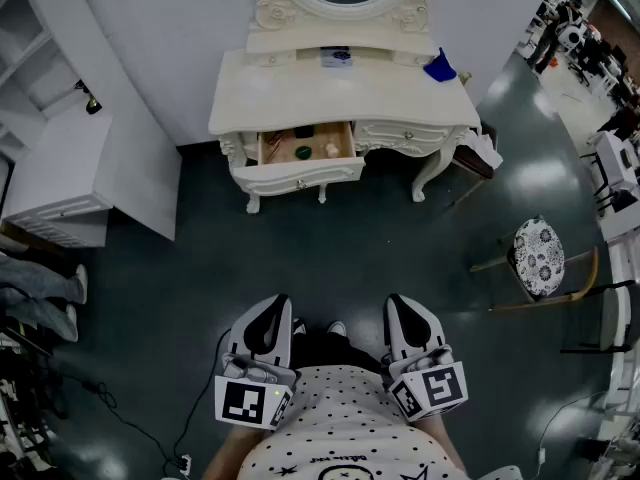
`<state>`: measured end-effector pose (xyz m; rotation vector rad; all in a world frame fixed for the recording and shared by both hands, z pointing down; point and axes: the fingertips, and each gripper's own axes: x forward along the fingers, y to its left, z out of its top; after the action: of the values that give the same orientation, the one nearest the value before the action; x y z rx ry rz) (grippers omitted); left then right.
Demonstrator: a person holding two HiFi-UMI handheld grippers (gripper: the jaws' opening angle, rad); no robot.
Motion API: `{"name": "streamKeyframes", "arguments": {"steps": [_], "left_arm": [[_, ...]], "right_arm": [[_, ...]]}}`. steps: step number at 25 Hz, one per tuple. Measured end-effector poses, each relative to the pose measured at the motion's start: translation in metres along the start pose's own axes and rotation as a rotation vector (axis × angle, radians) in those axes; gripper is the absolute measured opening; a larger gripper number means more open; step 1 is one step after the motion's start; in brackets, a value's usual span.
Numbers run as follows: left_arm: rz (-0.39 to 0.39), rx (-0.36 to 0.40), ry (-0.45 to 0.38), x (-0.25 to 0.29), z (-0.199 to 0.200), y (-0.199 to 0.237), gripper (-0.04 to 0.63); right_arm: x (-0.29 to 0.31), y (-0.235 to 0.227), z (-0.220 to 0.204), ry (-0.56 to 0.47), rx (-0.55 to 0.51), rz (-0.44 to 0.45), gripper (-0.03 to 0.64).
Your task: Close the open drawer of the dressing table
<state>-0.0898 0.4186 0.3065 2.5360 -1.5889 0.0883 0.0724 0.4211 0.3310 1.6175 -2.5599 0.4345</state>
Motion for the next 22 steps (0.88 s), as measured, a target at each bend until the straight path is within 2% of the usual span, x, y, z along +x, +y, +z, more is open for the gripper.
{"name": "streamKeyframes", "arguments": {"steps": [16,22], "left_arm": [[0.023,-0.003,-0.009,0.005,0.0,-0.017,0.011],[0.035,-0.01,-0.009,0.005,-0.001,-0.019,0.011]], "right_arm": [[-0.009,-0.017,0.003,-0.007,-0.013,0.022,0.008],[-0.01,-0.02,-0.002,0.0,0.015,0.041,0.008]]}}
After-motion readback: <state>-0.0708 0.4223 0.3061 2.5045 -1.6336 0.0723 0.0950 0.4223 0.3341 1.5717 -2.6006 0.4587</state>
